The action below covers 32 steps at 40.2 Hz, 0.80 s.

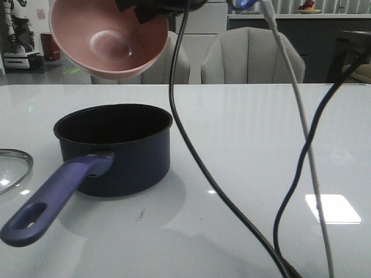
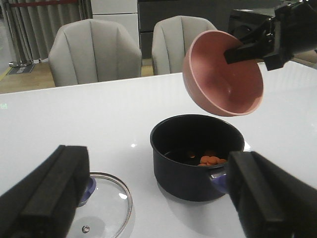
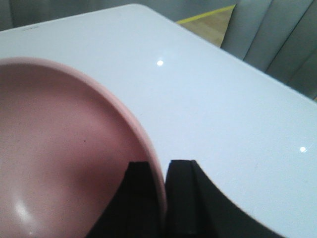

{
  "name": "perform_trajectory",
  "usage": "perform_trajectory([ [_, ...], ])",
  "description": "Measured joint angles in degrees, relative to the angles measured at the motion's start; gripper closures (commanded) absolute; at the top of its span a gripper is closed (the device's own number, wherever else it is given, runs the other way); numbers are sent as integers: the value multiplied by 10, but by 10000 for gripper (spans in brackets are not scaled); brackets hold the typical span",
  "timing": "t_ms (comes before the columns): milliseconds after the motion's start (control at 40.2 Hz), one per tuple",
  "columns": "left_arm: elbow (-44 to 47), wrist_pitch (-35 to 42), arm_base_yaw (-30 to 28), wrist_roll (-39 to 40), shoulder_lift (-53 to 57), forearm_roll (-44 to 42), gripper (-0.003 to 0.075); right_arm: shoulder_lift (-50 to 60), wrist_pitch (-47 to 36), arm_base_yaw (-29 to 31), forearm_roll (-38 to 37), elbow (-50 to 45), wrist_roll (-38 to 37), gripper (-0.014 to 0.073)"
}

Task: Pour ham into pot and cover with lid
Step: 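Carry the empty pink bowl back and lower it onto the table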

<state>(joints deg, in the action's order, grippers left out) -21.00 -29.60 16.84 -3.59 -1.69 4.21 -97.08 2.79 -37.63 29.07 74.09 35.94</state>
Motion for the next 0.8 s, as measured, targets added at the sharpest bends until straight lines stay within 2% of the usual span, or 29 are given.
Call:
perform_trajectory([
  [249, 0, 0, 0, 0, 0, 0, 115, 28, 135, 62, 51, 5, 0, 463],
  [547, 0, 0, 0, 0, 0, 0, 115, 71, 281, 206, 55, 6, -17, 463],
  [796, 0, 0, 0, 0, 0, 0, 115, 70, 367, 307, -2, 6, -57, 463],
])
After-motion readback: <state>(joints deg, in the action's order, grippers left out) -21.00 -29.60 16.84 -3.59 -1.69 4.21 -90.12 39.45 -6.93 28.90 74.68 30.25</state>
